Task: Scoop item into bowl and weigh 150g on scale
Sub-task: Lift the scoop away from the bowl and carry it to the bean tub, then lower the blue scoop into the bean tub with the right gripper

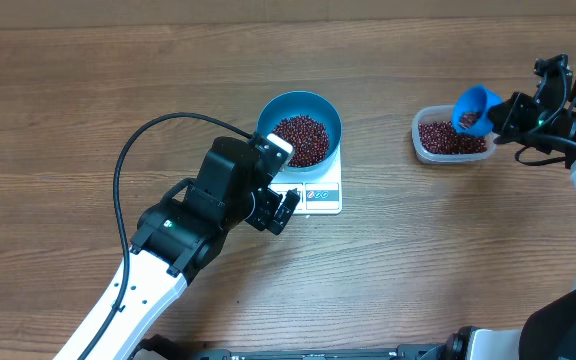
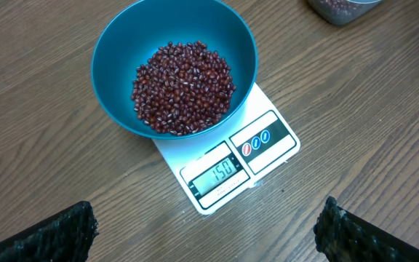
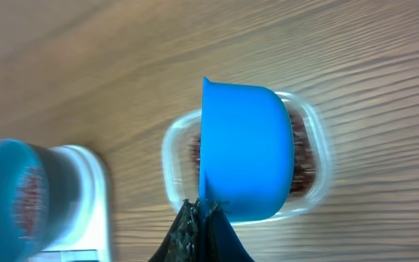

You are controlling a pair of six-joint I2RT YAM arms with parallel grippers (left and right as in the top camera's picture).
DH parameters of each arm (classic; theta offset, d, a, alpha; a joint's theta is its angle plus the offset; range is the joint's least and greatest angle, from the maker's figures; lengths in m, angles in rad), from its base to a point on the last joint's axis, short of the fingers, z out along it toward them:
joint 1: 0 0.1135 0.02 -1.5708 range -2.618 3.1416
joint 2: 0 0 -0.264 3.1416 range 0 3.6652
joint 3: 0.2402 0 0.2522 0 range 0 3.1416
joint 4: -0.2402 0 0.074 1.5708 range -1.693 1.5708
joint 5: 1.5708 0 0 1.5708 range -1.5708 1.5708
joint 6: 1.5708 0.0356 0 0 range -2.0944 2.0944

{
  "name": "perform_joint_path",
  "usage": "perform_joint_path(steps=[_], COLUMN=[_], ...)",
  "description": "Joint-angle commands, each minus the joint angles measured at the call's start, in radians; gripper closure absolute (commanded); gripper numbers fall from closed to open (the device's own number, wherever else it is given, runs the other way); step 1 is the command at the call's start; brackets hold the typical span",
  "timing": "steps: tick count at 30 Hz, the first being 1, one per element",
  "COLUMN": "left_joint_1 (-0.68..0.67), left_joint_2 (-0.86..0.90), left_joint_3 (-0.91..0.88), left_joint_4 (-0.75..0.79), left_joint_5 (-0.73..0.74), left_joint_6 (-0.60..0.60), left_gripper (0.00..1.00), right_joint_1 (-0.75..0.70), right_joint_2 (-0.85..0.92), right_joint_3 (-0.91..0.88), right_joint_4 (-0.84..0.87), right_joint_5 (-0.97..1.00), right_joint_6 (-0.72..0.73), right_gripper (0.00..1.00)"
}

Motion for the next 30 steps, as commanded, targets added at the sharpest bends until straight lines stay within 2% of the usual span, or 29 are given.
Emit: perform_joint_path(steps=[1,9,13,25,30], left_joint_1=[0.002,0.002,0.002,0.002,0.002], left_joint_2=[-0.013,-0.013,-0.013,-0.013,-0.013], left_joint_3=[0.002,0.002,0.002,0.002,0.002], left_joint_4=[0.002,0.002,0.002,0.002,0.002], left_joint_5=[0.000,0.000,0.000,0.000,0.000], left_joint_6=[0.009,0.009,0.009,0.009,0.009], left_gripper=[0.00,0.01,0.00,0.01,0.00], right_joint_1=[0.000,0.002,0.031,0.254,0.298], right_joint_2=[-0.031,-0.031,-0.031,-0.031,-0.031], right_joint_3=[0.018,0.018,0.018,0.018,0.018], right_joint_4=[0.000,-0.003,-0.003,-0.003,-0.002], right_joint_5=[0.103,0.109,0.143,0.510,0.615], right_joint_6=[-0.159,-0.291,-0.312,-0.310,-0.290], right_gripper=[0.96,0.96,0.96,0.96,0.96])
